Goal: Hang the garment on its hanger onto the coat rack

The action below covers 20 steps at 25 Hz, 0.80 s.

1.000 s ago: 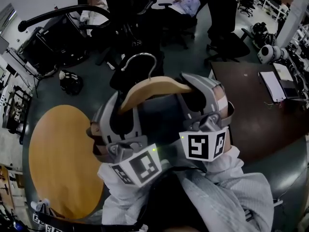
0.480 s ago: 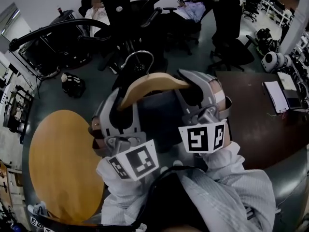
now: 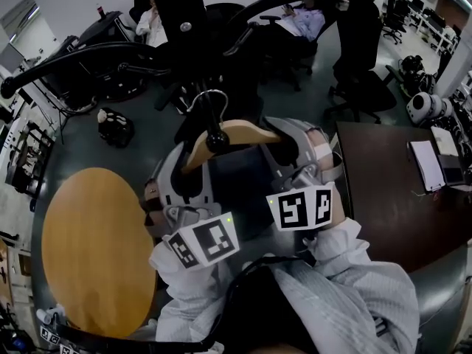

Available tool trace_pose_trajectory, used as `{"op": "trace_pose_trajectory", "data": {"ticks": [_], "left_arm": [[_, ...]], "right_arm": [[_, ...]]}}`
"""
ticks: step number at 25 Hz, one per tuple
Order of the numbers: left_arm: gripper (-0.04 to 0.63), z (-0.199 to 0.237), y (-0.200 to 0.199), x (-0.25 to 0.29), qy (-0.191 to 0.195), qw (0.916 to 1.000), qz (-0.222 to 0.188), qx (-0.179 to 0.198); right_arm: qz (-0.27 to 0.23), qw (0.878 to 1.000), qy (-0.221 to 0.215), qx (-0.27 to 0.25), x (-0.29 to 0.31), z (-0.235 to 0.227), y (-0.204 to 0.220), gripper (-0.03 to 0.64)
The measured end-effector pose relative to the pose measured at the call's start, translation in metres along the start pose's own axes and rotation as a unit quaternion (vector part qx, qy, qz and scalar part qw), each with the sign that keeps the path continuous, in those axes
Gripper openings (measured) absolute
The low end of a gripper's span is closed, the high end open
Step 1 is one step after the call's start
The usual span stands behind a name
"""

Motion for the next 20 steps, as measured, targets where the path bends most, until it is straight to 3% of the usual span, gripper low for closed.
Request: {"op": "trace_pose_trajectory", "data": {"ticks": [7,12,20], "left_arm": [[0.115,-0.011,0.018,0.008,-0.002,0.9999,0.016,0.005],[0.115,-0.006,0.023,0.006,-0.025,0.9997,-0.004,0.006],[0.134,-0.007,0.022,-0.005,-0.001,0.9994,-0.035,0.004]], "right_arm": [[-0.001,1.0,-0.02,0.005,0.011,0.021,0.008,0.077],[-0.011,1.0,-0.021,0.015,0.013,0.024,0.003,0.077],[-0.023,0.998,-0.06,0.027,0.0,0.027,0.002,0.092]]}}
Point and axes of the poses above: the fingertips, and each gripper's own axes: x forward along the fingers, z to its left, y out of its underside, the point moved 4 cm from there along -x, backward along the fingers, and after that the axes turned 13 degrees about z, right-handed, at the moved point
